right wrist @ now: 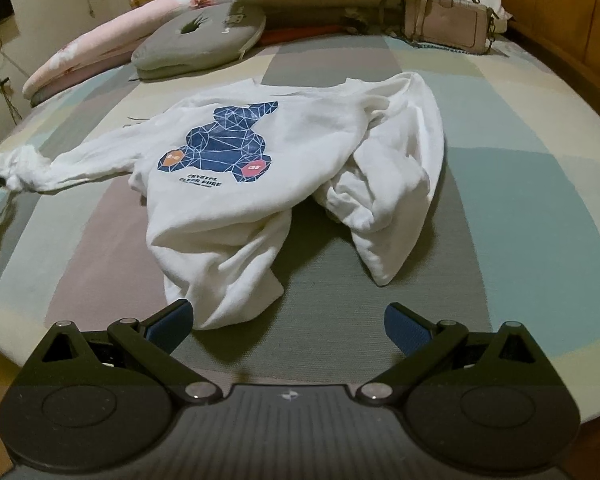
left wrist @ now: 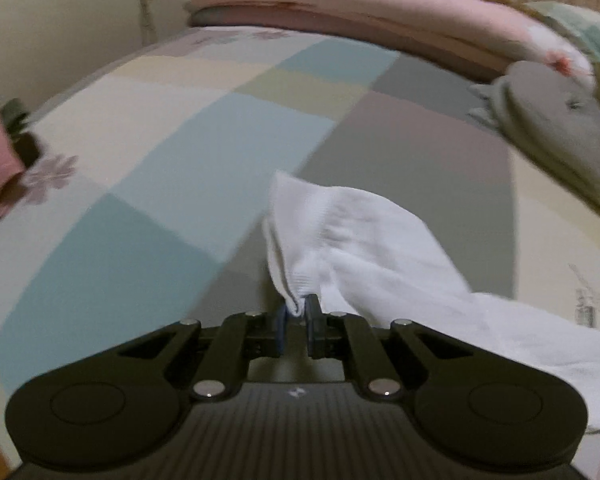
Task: Fold clothes
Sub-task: 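Release the sleeve with the left gripper, laying it flat, then grasp the sweatshirt body edge with the left gripper and smooth it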
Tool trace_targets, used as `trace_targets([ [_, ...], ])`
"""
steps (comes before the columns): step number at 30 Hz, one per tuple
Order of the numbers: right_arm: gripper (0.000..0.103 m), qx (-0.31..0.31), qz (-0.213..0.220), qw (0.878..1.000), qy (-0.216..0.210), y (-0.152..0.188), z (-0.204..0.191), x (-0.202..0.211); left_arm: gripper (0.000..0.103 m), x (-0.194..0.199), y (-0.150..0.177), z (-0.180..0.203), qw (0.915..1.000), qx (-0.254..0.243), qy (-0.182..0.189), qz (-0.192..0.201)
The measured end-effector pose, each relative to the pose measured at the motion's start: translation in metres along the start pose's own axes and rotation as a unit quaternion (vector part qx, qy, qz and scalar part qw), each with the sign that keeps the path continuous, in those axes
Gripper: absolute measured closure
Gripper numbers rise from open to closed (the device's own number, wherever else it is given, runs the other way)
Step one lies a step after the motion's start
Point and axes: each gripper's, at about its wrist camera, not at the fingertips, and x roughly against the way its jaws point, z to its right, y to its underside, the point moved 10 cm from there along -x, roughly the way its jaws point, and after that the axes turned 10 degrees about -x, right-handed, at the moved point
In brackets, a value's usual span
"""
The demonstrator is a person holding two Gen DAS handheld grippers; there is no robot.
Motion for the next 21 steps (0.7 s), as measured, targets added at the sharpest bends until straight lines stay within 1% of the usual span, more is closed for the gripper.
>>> trace_targets([
  [3, 0.0, 0.001, -0.001, 1.0, -0.004, 0.0, -0.001, -0.002, 0.095, -0.002, 0.007, -0.016, 0.9996, 0.012, -0.018, -0.019],
  [4, 0.0, 0.002, 0.0, 1.0, -0.004, 0.0, -0.002, -0.002, 0.09, -0.003, 0.01, -0.021, 0.9993, 0.016, -0.024, -0.026],
  [5, 0.0, 0.002, 0.0, 1.0, -0.006, 0.0, -0.002, -0.002, 0.087, -0.004, 0.013, -0.026, 0.9988, 0.02, -0.03, -0.032],
  [6, 0.0, 0.001, 0.001, 1.0, -0.008, 0.0, -0.002, -0.001, 0.088, -0.004, 0.015, -0.031, 0.9981, 0.019, -0.042, -0.041],
  [7, 0.0, 0.001, 0.002, 1.0, -0.01, -0.001, -0.002, -0.001, 0.091, -0.003, 0.015, -0.031, 0.998, 0.014, -0.046, -0.04],
  [9, 0.0, 0.0, 0.002, 1.0, -0.013, -0.001, -0.002, -0.002, 0.091, 0.001, 0.015, -0.029, 0.998, 0.002, -0.051, -0.036],
  [12, 0.0, 0.0, 0.0, 1.0, -0.016, -0.001, -0.002, -0.004, 0.091, 0.011, 0.009, -0.003, 0.9996, -0.017, -0.012, -0.018],
  [15, 0.0, 0.003, -0.001, 1.0, -0.018, 0.001, -0.004, -0.004, 0.088, 0.018, -0.001, 0.04, 0.9976, -0.06, 0.034, 0.0],
  [18, 0.0, 0.006, -0.001, 1.0, -0.02, 0.002, -0.004, -0.004, 0.086, 0.021, -0.008, 0.098, 0.9907, -0.108, 0.082, 0.011],
  [21, 0.0, 0.008, -0.001, 1.0, -0.021, 0.002, -0.003, -0.003, 0.082, 0.023, -0.01, 0.156, 0.98, -0.154, 0.124, 0.015],
])
